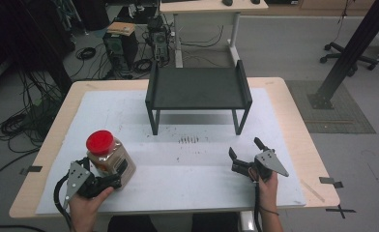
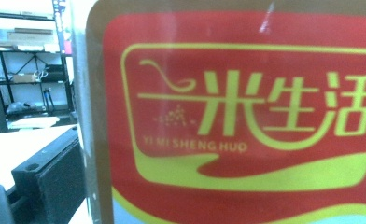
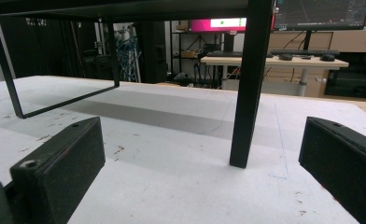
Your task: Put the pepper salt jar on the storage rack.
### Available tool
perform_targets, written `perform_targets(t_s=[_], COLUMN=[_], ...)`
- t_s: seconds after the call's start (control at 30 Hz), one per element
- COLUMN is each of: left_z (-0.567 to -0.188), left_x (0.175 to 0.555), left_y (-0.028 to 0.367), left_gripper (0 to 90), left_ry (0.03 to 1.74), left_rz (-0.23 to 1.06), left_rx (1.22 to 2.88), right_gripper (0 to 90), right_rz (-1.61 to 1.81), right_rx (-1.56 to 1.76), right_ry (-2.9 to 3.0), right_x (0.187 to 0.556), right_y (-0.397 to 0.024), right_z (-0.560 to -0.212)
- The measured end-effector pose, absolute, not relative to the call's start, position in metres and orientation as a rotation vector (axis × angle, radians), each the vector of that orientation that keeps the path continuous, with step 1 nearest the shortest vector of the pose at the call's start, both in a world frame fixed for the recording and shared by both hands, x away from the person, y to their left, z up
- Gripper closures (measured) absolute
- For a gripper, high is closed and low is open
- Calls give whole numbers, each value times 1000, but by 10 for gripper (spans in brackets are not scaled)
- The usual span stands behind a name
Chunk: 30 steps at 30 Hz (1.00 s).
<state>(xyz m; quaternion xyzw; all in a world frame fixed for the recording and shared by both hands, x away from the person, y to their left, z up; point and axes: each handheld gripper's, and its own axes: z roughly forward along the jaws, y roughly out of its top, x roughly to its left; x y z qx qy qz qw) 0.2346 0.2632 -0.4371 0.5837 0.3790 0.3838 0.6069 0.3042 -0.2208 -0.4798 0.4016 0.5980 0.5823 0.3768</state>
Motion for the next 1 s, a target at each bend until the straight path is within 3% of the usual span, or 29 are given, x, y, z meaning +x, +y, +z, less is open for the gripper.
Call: perform_targets(t_s=[1.0], left_z=[-438], left_x=[233], left_y=[264], left_gripper=[2], left_ry=[882], left_rz=[892], left_rx=[1351], right_gripper=[3], right_rz=[1491], right_rx=[1027], right_ry=[1529], right_x=[304], right_y=[-221], right_z=[-480])
